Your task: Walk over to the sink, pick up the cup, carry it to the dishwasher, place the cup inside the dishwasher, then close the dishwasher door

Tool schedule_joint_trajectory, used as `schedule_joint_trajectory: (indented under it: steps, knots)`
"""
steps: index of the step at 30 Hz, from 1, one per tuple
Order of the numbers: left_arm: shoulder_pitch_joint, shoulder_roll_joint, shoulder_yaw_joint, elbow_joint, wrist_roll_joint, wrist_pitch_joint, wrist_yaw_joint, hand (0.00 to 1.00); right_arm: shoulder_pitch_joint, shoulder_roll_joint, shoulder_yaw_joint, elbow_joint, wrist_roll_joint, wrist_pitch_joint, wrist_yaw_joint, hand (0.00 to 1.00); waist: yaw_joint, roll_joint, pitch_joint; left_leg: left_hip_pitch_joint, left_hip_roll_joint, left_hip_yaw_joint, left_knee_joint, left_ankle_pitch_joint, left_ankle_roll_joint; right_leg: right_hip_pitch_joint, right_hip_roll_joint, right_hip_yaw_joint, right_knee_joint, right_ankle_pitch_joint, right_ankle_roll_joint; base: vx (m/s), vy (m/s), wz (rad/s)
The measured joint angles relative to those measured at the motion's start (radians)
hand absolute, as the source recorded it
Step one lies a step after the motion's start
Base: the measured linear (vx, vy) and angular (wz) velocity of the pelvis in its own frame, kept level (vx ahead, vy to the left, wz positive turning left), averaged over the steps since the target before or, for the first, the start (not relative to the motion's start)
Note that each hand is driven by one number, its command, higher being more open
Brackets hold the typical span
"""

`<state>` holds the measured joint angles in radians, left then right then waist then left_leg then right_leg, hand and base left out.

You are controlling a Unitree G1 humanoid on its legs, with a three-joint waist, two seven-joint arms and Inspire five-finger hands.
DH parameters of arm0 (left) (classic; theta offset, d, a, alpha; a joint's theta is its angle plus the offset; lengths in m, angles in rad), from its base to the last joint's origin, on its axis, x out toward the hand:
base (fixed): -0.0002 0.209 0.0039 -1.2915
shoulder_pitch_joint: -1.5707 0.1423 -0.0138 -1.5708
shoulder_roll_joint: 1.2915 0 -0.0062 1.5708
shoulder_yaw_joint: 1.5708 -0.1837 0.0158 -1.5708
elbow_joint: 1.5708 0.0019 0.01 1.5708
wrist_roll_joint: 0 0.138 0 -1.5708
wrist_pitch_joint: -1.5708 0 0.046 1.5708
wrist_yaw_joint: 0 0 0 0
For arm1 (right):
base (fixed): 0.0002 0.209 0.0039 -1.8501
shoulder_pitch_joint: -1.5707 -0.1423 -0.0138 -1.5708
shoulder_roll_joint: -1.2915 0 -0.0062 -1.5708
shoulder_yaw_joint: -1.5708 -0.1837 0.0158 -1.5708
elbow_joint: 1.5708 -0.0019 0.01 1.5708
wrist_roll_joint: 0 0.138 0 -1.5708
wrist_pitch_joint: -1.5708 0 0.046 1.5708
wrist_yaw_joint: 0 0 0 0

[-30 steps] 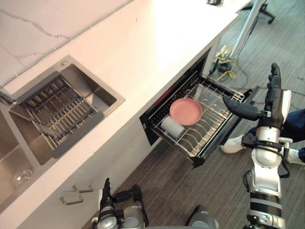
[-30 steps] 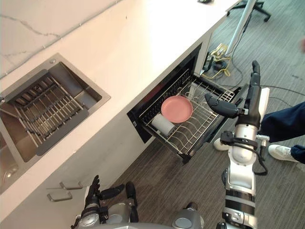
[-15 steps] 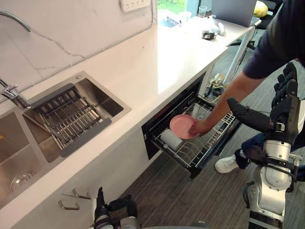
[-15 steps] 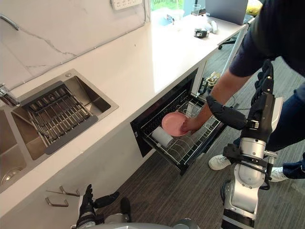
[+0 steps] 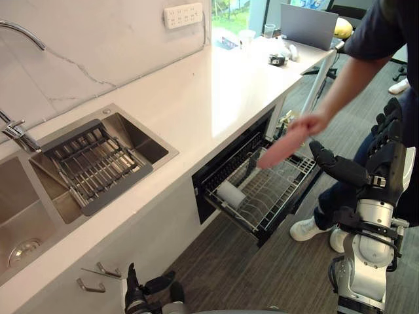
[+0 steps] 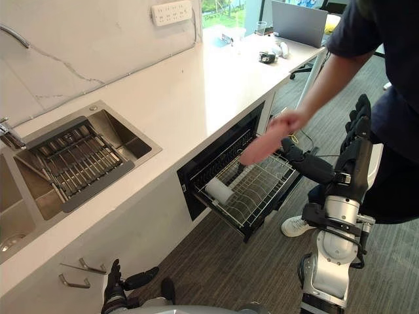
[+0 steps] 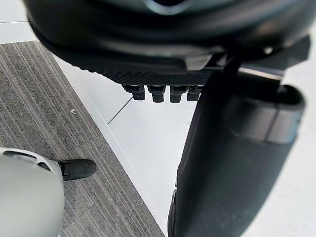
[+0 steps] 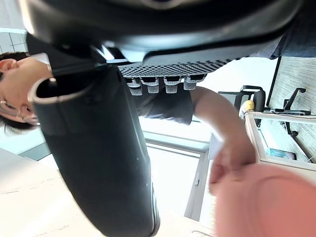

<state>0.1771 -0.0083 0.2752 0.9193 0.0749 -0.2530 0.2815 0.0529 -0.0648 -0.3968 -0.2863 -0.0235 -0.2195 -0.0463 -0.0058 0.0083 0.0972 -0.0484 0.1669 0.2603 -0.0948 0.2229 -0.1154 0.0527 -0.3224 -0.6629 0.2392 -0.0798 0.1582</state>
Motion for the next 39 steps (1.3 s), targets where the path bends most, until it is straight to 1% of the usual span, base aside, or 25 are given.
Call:
schedule_joint_trajectory:
  steps: [4,9,11,15,17,19,20,22,23,24,25,26,27,28,29,30,31,32,33,34,35,36,37,38,39]
  knots:
    - [0.002,0.000,0.021,0.000,0.000,0.000,0.001,1.00,0.000,0.000,0.025,0.000,0.004,0.000,0.003,1.00,0.000,-0.003,-0.001,0.000,0.010,0.002,0.000,0.003,-0.004,0.004,0.016,0.001,-0.021,0.007,-0.008,-0.04,-0.017,-0.04]
    - [0.004,0.002,0.033,-0.002,-0.001,0.000,0.002,1.00,0.000,0.006,0.053,0.000,0.043,-0.002,0.023,1.00,0.000,-0.010,0.000,0.000,0.010,-0.002,0.000,0.006,-0.004,0.009,0.017,-0.003,-0.021,0.011,-0.004,-0.01,-0.009,0.01]
    - [0.005,0.004,0.033,-0.006,-0.003,0.000,0.002,1.00,0.000,0.009,0.063,0.000,0.066,-0.005,0.038,1.00,0.003,-0.015,0.001,-0.001,0.008,-0.015,0.000,0.006,-0.004,0.025,0.020,-0.019,-0.028,0.014,0.001,0.01,-0.024,0.18]
    - [0.006,0.005,0.034,-0.013,-0.002,-0.002,0.001,1.00,0.000,0.005,0.089,-0.001,0.081,-0.027,0.032,1.00,0.016,-0.019,0.002,-0.004,-0.001,-0.063,0.000,0.010,-0.001,0.075,0.026,-0.075,-0.048,0.015,0.004,-0.01,-0.020,0.37]
    - [0.006,0.007,0.034,-0.014,-0.002,-0.002,0.001,1.00,0.000,0.002,0.103,-0.001,0.080,-0.028,0.024,1.00,0.022,-0.021,0.003,-0.008,-0.013,-0.087,0.000,0.012,0.002,0.093,0.018,-0.105,-0.044,0.010,0.011,-0.01,0.004,0.45]
    - [0.005,0.010,0.032,-0.014,-0.002,-0.007,-0.005,1.00,-0.001,-0.013,0.099,-0.002,0.078,-0.032,-0.001,1.00,0.027,-0.032,0.009,-0.021,-0.039,-0.117,0.000,0.006,0.011,0.102,-0.016,-0.144,-0.006,-0.010,0.015,-0.02,0.038,0.64]
    - [0.001,0.014,0.032,-0.010,0.000,-0.009,-0.007,1.00,-0.005,-0.036,0.085,-0.003,0.078,-0.037,-0.026,1.00,0.034,-0.036,0.011,-0.028,-0.062,-0.114,0.000,0.001,0.016,0.105,-0.056,-0.174,0.036,-0.031,0.004,0.02,0.106,0.77]
    - [-0.007,0.033,0.030,0.009,0.005,-0.013,-0.005,1.00,-0.020,-0.067,0.051,-0.002,0.079,-0.045,-0.065,1.00,0.042,-0.054,0.022,-0.025,-0.117,-0.110,0.019,-0.024,0.045,0.117,-0.144,-0.204,0.132,-0.036,-0.012,0.06,0.126,0.77]
    - [-0.003,0.046,0.026,0.025,0.011,-0.013,-0.002,1.00,-0.029,-0.078,0.048,0.002,0.081,-0.046,-0.074,1.00,0.043,-0.051,0.023,-0.026,-0.125,-0.112,0.021,-0.016,0.057,0.108,-0.176,-0.181,0.203,-0.028,-0.059,0.05,0.153,0.63]
    - [0.010,0.064,0.012,0.044,0.026,-0.003,0.002,1.00,-0.033,-0.081,0.047,0.004,0.093,-0.051,-0.084,1.00,0.044,-0.049,0.023,-0.012,-0.127,-0.118,0.001,-0.019,0.064,0.076,-0.185,-0.100,0.270,0.023,-0.154,0.05,0.150,0.58]
    - [0.017,0.073,0.004,0.049,0.026,-0.001,0.003,1.00,-0.033,-0.084,0.047,0.004,0.106,-0.061,-0.085,1.00,0.043,-0.048,0.023,-0.015,-0.121,-0.117,0.001,-0.031,0.070,0.055,-0.172,-0.050,0.280,0.061,-0.189,0.10,0.185,0.65]
    - [0.020,0.096,-0.011,0.073,0.025,0.010,0.004,1.00,-0.033,-0.076,0.045,0.004,0.117,-0.084,-0.079,1.00,0.040,-0.085,0.017,-0.025,-0.132,-0.108,0.029,-0.095,0.052,0.028,-0.174,0.031,0.264,0.138,-0.193,0.12,0.137,0.47]
    - [0.021,0.112,-0.014,0.078,0.023,0.019,0.003,1.00,-0.045,-0.065,0.043,-0.002,0.117,-0.089,-0.072,1.00,0.042,-0.118,0.026,-0.068,-0.157,-0.085,0.194,-0.135,0.098,0.019,-0.202,0.081,0.286,0.156,-0.173,0.12,0.167,0.65]
    - [0.035,0.105,-0.011,0.079,0.020,0.040,0.003,1.00,-0.047,-0.087,0.046,-0.032,0.116,-0.095,-0.055,1.00,0.039,-0.091,0.041,-0.119,-0.129,-0.062,0.436,-0.314,0.149,0.010,-0.183,0.144,0.350,0.181,-0.152,0.09,0.182,0.87]
    - [0.037,0.121,-0.008,0.082,0.024,0.046,0.002,1.00,-0.023,-0.073,0.055,-0.041,0.109,-0.123,-0.046,1.00,0.035,-0.112,0.047,-0.112,-0.145,-0.102,0.425,-0.353,0.157,-0.009,-0.149,0.261,0.389,0.100,-0.076,0.09,0.140,0.95]
    - [0.037,0.129,-0.009,0.082,0.024,0.051,0.003,1.00,-0.025,-0.064,0.066,-0.041,0.105,-0.121,-0.033,1.00,0.032,-0.123,0.042,-0.095,-0.159,-0.120,0.387,-0.348,0.151,-0.023,-0.114,0.299,0.391,0.038,-0.050,0.15,0.118,0.87]
    - [0.042,0.126,-0.014,0.082,0.028,0.055,0.002,1.00,-0.033,-0.075,0.095,-0.042,0.096,-0.121,-0.007,1.00,0.032,-0.115,0.041,-0.049,-0.163,-0.149,0.302,-0.317,0.152,-0.044,-0.029,0.346,0.378,-0.062,-0.030,0.18,0.091,0.68]
    - [0.047,0.123,-0.021,0.080,0.040,0.055,0.004,1.00,-0.043,-0.084,0.120,-0.042,0.099,-0.122,0.018,1.00,0.034,-0.104,0.042,-0.003,-0.170,-0.181,0.228,-0.281,0.158,-0.062,0.059,0.382,0.342,-0.123,-0.021,0.17,0.105,0.70]
    - [0.047,0.122,-0.027,0.078,0.043,0.055,0.005,1.00,-0.044,-0.084,0.130,-0.044,0.100,-0.122,0.030,1.00,0.033,-0.103,0.043,0.013,-0.177,-0.198,0.203,-0.270,0.159,-0.071,0.095,0.404,0.313,-0.139,-0.024,0.17,0.068,0.82]
    - [0.043,0.122,-0.034,0.078,0.043,0.055,0.009,1.00,-0.041,-0.085,0.147,-0.045,0.099,-0.122,0.052,1.00,0.031,-0.104,0.042,0.038,-0.195,-0.229,0.165,-0.252,0.164,-0.098,0.149,0.450,0.268,-0.156,-0.033,0.19,-0.009,0.93]
    - [0.042,0.123,-0.046,0.078,0.044,0.055,0.018,1.00,-0.034,-0.085,0.165,-0.045,0.097,-0.120,0.068,1.00,0.026,-0.102,0.043,0.063,-0.206,-0.254,0.148,-0.233,0.155,-0.127,0.186,0.496,0.243,-0.156,-0.036,0.20,-0.038,0.96]
    - [0.043,0.124,-0.049,0.078,0.044,0.055,0.022,1.00,-0.027,-0.084,0.174,-0.045,0.096,-0.120,0.073,1.00,0.022,-0.101,0.043,0.076,-0.213,-0.269,0.146,-0.227,0.160,-0.135,0.198,0.517,0.234,-0.154,-0.039,0.24,-0.081,1.03]
    - [0.043,0.125,-0.050,0.078,0.044,0.055,0.024,1.00,-0.006,-0.085,0.189,-0.045,0.080,-0.120,0.080,1.00,0.016,-0.102,0.043,0.104,-0.229,-0.305,0.142,-0.222,0.165,-0.143,0.203,0.538,0.198,-0.142,-0.057,0.26,-0.123,0.99]
    - [0.045,0.127,-0.053,0.076,0.044,0.051,0.024,1.00,0.005,-0.085,0.201,-0.045,0.048,-0.119,0.084,1.00,0.016,-0.115,0.035,0.124,-0.248,-0.324,0.143,-0.227,0.158,-0.134,0.192,0.540,0.101,-0.059,-0.088,0.28,-0.143,0.93]
    - [0.043,0.135,-0.054,0.075,0.044,0.050,0.024,1.00,0.004,-0.089,0.206,-0.045,0.029,-0.119,0.084,1.00,0.015,-0.121,0.030,0.127,-0.257,-0.334,0.143,-0.231,0.153,-0.132,0.185,0.537,0.067,-0.029,-0.106,0.31,-0.203,0.68]
